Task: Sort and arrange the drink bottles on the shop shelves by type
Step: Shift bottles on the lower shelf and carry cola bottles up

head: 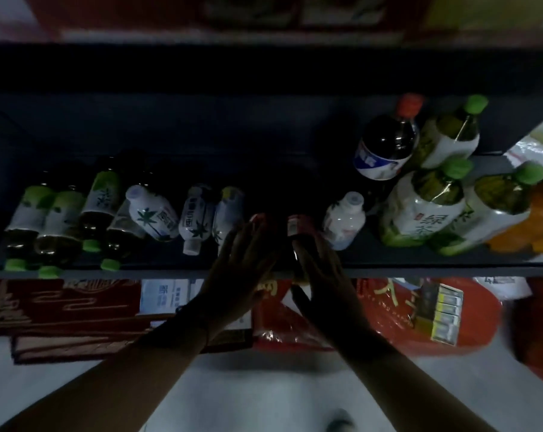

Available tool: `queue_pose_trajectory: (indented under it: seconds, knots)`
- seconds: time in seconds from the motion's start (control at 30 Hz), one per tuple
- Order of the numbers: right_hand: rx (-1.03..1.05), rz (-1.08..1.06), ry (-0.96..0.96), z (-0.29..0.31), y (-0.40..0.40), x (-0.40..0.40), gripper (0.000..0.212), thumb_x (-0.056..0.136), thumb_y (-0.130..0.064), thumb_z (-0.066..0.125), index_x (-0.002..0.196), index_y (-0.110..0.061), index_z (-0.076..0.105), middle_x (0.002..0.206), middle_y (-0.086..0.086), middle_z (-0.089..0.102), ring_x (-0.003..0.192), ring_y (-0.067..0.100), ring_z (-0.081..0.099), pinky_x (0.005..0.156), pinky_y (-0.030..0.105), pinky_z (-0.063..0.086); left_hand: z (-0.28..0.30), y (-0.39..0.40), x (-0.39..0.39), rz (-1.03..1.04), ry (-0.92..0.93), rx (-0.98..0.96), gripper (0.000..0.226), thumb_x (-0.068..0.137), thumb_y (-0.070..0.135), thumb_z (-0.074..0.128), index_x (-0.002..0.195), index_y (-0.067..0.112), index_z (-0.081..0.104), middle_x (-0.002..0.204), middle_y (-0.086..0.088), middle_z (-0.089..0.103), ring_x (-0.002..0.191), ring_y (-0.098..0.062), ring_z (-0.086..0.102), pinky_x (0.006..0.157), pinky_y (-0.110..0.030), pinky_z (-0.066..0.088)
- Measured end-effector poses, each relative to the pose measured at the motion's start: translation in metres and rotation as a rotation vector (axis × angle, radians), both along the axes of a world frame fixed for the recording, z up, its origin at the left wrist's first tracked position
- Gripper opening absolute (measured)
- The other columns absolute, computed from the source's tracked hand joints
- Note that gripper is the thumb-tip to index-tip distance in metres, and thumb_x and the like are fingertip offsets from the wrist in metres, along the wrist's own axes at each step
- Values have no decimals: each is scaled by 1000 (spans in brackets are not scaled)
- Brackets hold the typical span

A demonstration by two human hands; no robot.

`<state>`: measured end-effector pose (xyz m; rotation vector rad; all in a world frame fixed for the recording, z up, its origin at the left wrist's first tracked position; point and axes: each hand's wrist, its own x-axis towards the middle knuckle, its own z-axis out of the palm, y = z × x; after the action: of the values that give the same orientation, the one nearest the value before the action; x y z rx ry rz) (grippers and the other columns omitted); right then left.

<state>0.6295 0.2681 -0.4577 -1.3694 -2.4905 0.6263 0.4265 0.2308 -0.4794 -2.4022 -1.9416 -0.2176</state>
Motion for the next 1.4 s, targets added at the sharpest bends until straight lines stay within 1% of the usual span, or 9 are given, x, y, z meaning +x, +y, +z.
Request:
queue_pose_trajectory:
  seconds: [0.27,0.4,0.53,0.6,0.7,0.87,1.0,1.2,1.4]
  knots:
    - [255,48,-26,-59,29,-8,96,77,-23,75,154,-33,19,163,2,13,145,32,21,108,44,36,-46,28,-33,-163,-91,370,73,80,43,76,144,22,49,147,-16,39,135,-39,37,116,-48,22]
    - [459,59,-4,-72,37,-7,76,82,-30,54,153,-30,26,158,7,28,132,31,34,102,46,42,-64,40,-35,-151,-126,470,67,87,53,62,144,22,48,139,-24,51,125,-43,47,114,-54,27]
    - [506,63,-3,-74,32,-15,85,79,-22,69,152,-27,26,157,4,29,131,29,39,105,42,40,-80,43,-39,-137,-132,548,68,87,58,54,145,25,39,141,-22,51,126,-47,48,112,-56,30]
    - [476,44,135,-57,24,-20,71,86,-32,69,147,-25,33,152,-2,38,126,18,44,104,28,39,-80,40,-40,-141,-246,550,61,95,59,44,146,26,38,145,-19,49,129,-44,48,112,-55,33]
    - [359,-51,341,-3,11,-26,52,86,-44,67,131,-31,47,114,-19,57,95,-12,49,82,1,36,-62,35,-40,-102,-412,534,63,95,60,47,147,25,42,148,-9,48,134,-30,46,108,-48,39]
    - [244,-239,277,92,39,-35,30,86,-45,67,95,-17,64,90,-5,67,83,6,62,73,25,47,13,26,-39,14,-732,453,70,86,77,37,135,30,54,127,2,62,114,-17,56,87,-25,41]
    - [241,-303,269,122,79,-44,31,83,-41,74,82,-12,61,72,0,60,67,11,56,62,27,43,53,53,-37,29,-652,626,54,89,72,34,92,21,51,76,3,52,74,-24,59,64,-33,40]
    - [258,-329,261,118,106,-58,36,88,-38,70,107,-8,63,97,7,69,87,19,65,67,29,47,85,107,-19,168,-408,574,64,91,71,37,114,12,47,82,-5,60,72,-25,56,53,-32,29]
    - [221,-316,367,106,109,-59,30,88,-37,68,106,-13,62,99,6,71,91,21,68,81,39,54,79,126,-19,175,-448,504,63,90,74,34,108,15,47,82,-1,58,74,-24,61,58,-32,35]
